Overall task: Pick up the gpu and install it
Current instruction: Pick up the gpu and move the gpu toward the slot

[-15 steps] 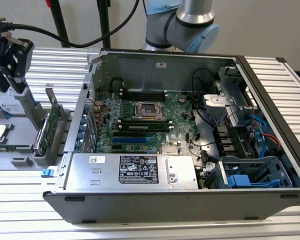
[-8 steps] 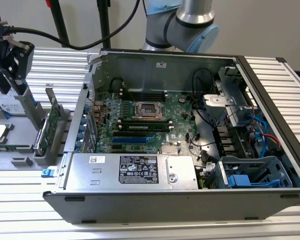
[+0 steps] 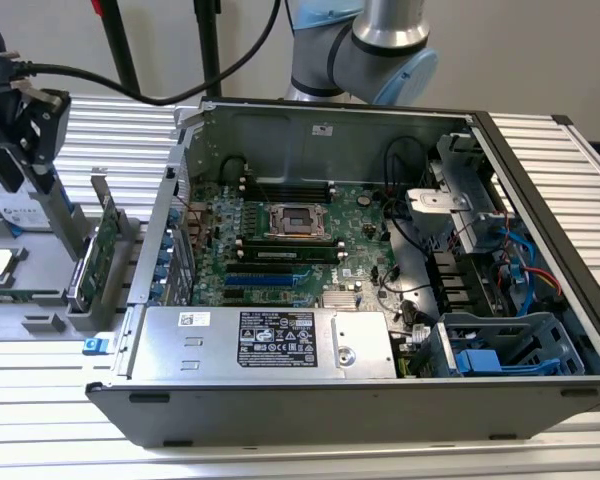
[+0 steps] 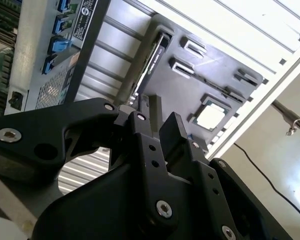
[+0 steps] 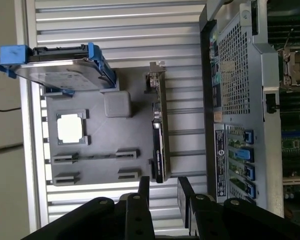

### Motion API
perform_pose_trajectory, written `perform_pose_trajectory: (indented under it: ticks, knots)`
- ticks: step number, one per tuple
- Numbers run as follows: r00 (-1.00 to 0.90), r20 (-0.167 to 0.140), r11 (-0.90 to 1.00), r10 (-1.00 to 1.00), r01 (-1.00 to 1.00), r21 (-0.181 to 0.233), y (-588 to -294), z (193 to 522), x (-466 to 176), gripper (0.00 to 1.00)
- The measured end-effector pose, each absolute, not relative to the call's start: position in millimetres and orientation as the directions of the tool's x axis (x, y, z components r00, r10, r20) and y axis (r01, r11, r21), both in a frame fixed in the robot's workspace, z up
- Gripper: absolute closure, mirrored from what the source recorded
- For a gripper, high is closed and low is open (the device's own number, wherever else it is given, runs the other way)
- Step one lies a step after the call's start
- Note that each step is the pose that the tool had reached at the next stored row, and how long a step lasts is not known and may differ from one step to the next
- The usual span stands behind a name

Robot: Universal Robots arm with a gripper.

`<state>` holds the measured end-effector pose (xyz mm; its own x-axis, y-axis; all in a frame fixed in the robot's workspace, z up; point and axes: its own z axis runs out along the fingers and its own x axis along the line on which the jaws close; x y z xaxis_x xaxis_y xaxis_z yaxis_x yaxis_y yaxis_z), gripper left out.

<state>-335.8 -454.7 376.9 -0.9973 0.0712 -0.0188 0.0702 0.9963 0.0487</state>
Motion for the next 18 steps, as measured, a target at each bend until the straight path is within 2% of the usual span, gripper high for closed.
perform_pose_trajectory:
  ticks: [18]
  knots:
    - [-0.997,-0.019,0.996,0.071,0.070,0.049,-455,365,-336,0.00]
